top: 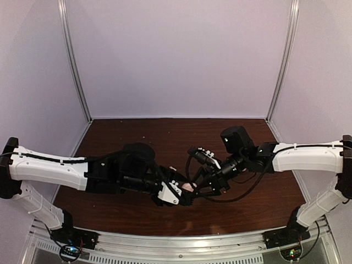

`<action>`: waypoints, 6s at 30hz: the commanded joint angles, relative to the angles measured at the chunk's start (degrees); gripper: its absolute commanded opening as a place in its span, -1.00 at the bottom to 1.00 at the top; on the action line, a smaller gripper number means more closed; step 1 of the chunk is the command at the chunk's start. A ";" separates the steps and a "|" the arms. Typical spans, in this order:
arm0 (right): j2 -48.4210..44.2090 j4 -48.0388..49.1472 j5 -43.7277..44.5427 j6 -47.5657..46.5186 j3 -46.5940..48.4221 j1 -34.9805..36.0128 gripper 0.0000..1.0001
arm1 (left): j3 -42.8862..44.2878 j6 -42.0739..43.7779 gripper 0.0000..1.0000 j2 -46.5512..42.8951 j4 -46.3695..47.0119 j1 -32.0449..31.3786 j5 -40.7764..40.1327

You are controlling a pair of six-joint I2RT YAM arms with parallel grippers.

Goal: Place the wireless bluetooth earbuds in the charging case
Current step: Pass from the right arm to the left, then pass from the left arm to the right, then open the charging case, then move the left earbud to the center of the board.

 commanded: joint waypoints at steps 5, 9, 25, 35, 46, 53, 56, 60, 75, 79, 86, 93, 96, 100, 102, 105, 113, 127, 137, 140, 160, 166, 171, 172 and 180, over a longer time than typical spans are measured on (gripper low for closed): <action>-7.43 16.40 4.04 10.04 -4.27 -5.10 0.24 | -4.56 -7.73 -0.29 -4.10 20.13 -0.10 -10.09; -9.81 28.34 6.05 17.28 -8.06 -6.93 0.23 | -6.01 -9.68 -0.31 -4.73 27.78 -0.10 -14.94; -5.12 55.30 4.93 33.58 -10.69 -6.97 -0.07 | -5.83 -9.24 -0.29 -1.26 39.20 -0.23 -18.58; -2.10 60.84 5.95 37.96 -11.60 -5.44 -0.26 | -5.72 -7.83 -0.30 -0.21 40.90 -0.62 -20.35; -1.65 61.93 6.81 39.04 -12.33 -4.97 -0.52 | -6.20 -6.74 -0.30 -0.07 41.81 -0.70 -20.89; -1.63 62.56 6.66 39.66 -12.16 -4.98 -0.74 | -6.38 -6.07 -0.13 0.04 41.51 -0.81 -20.48; -2.70 58.86 6.80 37.04 -11.54 -5.27 -0.80 | -6.85 -7.41 0.32 -0.87 40.55 -0.81 -20.60; -6.19 46.70 8.96 27.21 -9.99 -5.69 -0.83 | -11.04 -11.77 0.94 -5.44 43.67 -0.81 -20.28; -13.38 21.80 15.84 1.66 -7.75 -5.10 -0.84 | 4.45 -42.40 0.83 -6.24 12.88 9.31 1.40; -14.00 20.76 16.99 1.40 -7.76 -4.51 -0.81 | 7.55 -43.20 0.64 -3.14 10.01 10.14 5.43; -14.97 20.63 18.20 1.02 -8.19 -3.51 -0.78 | 10.16 -44.53 0.43 1.94 8.21 10.44 6.64; -15.75 21.23 17.48 0.44 -8.96 -3.13 -0.78 | 8.61 -46.60 0.27 1.34 10.57 13.28 5.90; -15.80 21.69 17.05 0.38 -9.29 -2.98 -0.80 | 7.78 -48.74 0.22 0.74 11.77 14.77 5.66; -15.59 21.51 16.81 0.25 -9.32 -2.87 -0.81 | 7.04 -49.52 0.19 -0.14 13.36 15.51 5.28; -15.37 21.52 16.65 0.16 -9.27 -2.82 -0.81 | 7.26 -49.50 0.19 0.02 13.31 15.56 5.08; -15.51 21.78 16.84 0.07 -9.42 -2.74 -0.81 | 7.06 -49.53 0.18 -0.02 13.28 15.71 4.09; -16.13 23.90 21.22 1.31 -12.00 -2.99 -0.87 | 3.37 -54.06 0.25 -2.95 14.65 19.62 5.25; -18.39 34.14 26.99 5.51 -19.91 -5.24 -0.92 | -1.08 -66.37 0.21 1.44 5.41 27.14 -3.78; -21.67 36.56 25.76 4.41 -23.24 -5.30 -0.91 | 5.42 -74.11 0.15 14.57 3.34 27.14 -3.67; -22.53 36.95 25.70 3.91 -23.93 -5.20 -0.90 | 5.60 -76.84 0.18 16.74 3.33 27.14 -4.78; -22.27 36.59 26.30 2.53 -24.30 -4.19 -0.91 | 11.53 -81.18 0.23 28.52 4.04 27.85 -1.83; -22.05 35.27 26.82 2.30 -23.76 -4.12 -0.91 | 12.35 -81.13 0.21 30.74 3.69 27.85 -0.39; -21.97 34.48 26.90 2.17 -23.38 -4.10 -0.90 | 12.92 -80.84 0.18 32.35 3.60 27.85 -0.08; -21.95 34.47 26.82 2.18 -23.32 -4.10 -0.90 | 13.16 -80.66 0.17 32.70 3.60 27.85 0.14; -21.62 34.10 26.95 2.18 -23.05 -4.10 -0.90 | 15.62 -78.77 -0.03 35.79 3.52 27.85 2.10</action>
